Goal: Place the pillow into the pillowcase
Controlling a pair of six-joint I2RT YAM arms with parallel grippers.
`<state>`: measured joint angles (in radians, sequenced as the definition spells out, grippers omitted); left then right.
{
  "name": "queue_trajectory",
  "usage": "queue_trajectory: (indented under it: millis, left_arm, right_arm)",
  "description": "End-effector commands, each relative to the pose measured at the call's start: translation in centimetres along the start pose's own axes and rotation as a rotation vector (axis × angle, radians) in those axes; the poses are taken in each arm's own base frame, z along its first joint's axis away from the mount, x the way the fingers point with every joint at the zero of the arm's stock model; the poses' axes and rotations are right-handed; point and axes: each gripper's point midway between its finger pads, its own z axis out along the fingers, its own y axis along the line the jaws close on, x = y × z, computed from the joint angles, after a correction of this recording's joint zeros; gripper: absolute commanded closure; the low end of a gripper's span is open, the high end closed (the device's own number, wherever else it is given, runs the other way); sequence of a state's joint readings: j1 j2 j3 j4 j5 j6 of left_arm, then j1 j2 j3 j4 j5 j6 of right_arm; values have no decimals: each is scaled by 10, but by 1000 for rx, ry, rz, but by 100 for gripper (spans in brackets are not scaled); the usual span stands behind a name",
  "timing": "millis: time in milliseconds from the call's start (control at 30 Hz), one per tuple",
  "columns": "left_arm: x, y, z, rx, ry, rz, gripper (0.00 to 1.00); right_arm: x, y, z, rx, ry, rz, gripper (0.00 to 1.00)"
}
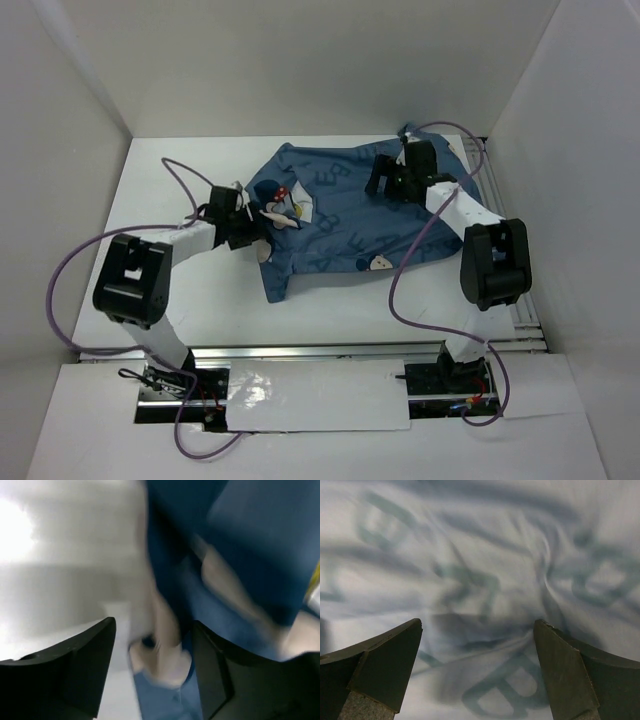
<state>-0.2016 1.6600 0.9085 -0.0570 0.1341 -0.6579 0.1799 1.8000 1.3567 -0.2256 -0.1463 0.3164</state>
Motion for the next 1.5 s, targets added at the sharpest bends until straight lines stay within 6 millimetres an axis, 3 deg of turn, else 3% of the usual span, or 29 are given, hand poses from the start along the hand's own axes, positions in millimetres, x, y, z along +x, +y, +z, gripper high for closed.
queue_trajectory:
  millis: [0, 33, 67, 100, 133, 167, 233, 333, 367, 433, 500, 533, 600, 667, 733, 767, 833, 933, 967, 1067, 1233, 1267, 1333, 1367, 1467]
  left_arm:
    - [-42, -20, 23, 3, -110, 18, 28]
    - [-43, -14, 31, -56, -114, 24, 33]
    - [-55, -25, 36, -58, -127, 57, 62]
    - [-38, -8, 51, -128, -44, 50, 90]
    - [-45, -13, 57, -131, -57, 58, 100]
    - [-44, -7, 57, -171, -39, 72, 100]
    - [-62, -13, 49, -182, -94, 74, 100]
    - [-97, -8, 11, -296, -211, 99, 100]
    - [-122, -3, -21, -385, -316, 84, 100]
    - [-141, 3, -69, -510, -372, 75, 100]
    - [-170, 5, -133, -616, -528, -15, 100]
    - [-168, 10, -150, -655, -535, -11, 100]
    - [-178, 1, -180, -622, -595, 9, 100]
    - [-183, 6, -189, -605, -602, -8, 100]
    - [-176, 12, -181, -548, -525, 8, 50]
    - [-168, 19, -175, -546, -488, -3, 38]
    - [-150, 42, -161, -566, -425, -65, 33]
    - [-135, 70, -146, -611, -322, -131, 16]
    - [-140, 65, -146, -600, -320, -140, 12]
    - [-143, 64, -140, -613, -298, -138, 11]
    - [-146, 33, -123, -518, -306, -59, 11]
    - [-136, 24, -115, -483, -272, -29, 11]
    - [-124, 9, -102, -430, -245, 12, 11]
    - [-110, 4, -98, -393, -226, 25, 14]
    - [-73, -13, -87, -321, -169, 78, 19]
  right_arm:
    - [22, -15, -11, 38, 32, 11, 0]
    - [24, -16, -10, 38, 32, 20, 0]
    - [29, -20, -10, 38, 43, 28, 0]
    - [31, -21, -9, 38, 44, 28, 0]
    - [37, -24, -8, 52, 54, 39, 0]
    - [35, -29, -8, 60, 51, 46, 0]
    - [37, -29, -7, 59, 49, 55, 0]
    - [51, -36, 2, 76, 93, 62, 1]
    - [54, -43, 6, 108, 101, 63, 1]
    - [62, -42, 11, 133, 120, 37, 3]
    - [73, -54, 17, 187, 148, 37, 3]
    - [77, -53, 16, 195, 159, 31, 3]
    - [87, -61, 21, 226, 185, 31, 3]
    - [89, -61, 23, 239, 194, 23, 3]
    - [92, -64, 25, 252, 204, 23, 3]
    - [92, -64, 25, 252, 204, 23, 3]
    - [91, -57, 27, 237, 210, 18, 3]
    - [90, -53, 26, 229, 216, -10, 3]
    - [82, -45, 24, 215, 196, -18, 3]
    - [67, -32, 12, 180, 155, -46, 3]
    - [35, 4, -11, 145, 59, -113, 3]
    - [27, 14, -17, 124, 36, -152, 3]
    - [16, 53, -21, 57, -1, -215, 4]
    - [10, 85, -27, 8, -26, -280, 4]
    - [7, 120, -29, -12, -44, -345, 5]
